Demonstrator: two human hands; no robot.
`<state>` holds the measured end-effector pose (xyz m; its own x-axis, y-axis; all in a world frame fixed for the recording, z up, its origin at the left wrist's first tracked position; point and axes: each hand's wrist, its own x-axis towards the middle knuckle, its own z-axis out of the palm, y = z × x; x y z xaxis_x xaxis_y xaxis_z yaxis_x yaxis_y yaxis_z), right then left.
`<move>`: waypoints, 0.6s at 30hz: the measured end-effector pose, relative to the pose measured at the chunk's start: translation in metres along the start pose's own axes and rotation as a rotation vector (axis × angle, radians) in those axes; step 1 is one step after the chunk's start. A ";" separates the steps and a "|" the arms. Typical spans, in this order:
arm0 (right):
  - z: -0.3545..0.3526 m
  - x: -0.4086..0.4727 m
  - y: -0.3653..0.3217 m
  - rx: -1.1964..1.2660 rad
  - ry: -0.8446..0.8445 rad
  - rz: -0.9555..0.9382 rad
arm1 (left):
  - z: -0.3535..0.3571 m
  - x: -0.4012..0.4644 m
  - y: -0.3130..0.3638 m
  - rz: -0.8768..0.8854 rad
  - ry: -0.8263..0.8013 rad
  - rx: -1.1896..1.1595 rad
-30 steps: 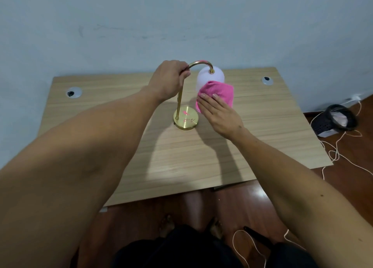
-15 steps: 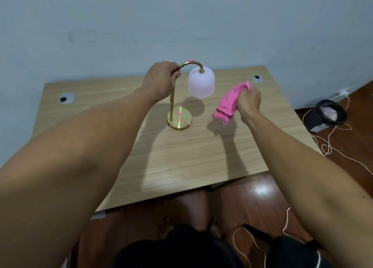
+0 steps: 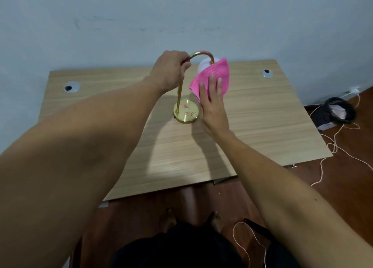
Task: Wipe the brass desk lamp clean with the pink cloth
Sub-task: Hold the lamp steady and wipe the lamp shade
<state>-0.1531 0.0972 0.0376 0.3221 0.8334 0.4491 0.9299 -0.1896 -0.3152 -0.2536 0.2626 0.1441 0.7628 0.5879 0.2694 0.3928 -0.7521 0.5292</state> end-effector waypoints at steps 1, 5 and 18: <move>-0.002 0.002 0.004 -0.092 -0.039 -0.055 | 0.000 0.000 0.000 0.006 -0.004 0.000; -0.005 0.016 0.023 -0.442 -0.140 -0.273 | -0.001 0.000 -0.001 0.031 -0.015 -0.023; -0.036 0.003 0.062 -0.642 -0.277 -0.506 | -0.002 0.001 -0.003 0.041 -0.023 -0.009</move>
<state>-0.0880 0.0691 0.0488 -0.1350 0.9776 0.1617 0.8971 0.0513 0.4389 -0.2548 0.2655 0.1443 0.7897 0.5497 0.2724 0.3566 -0.7726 0.5254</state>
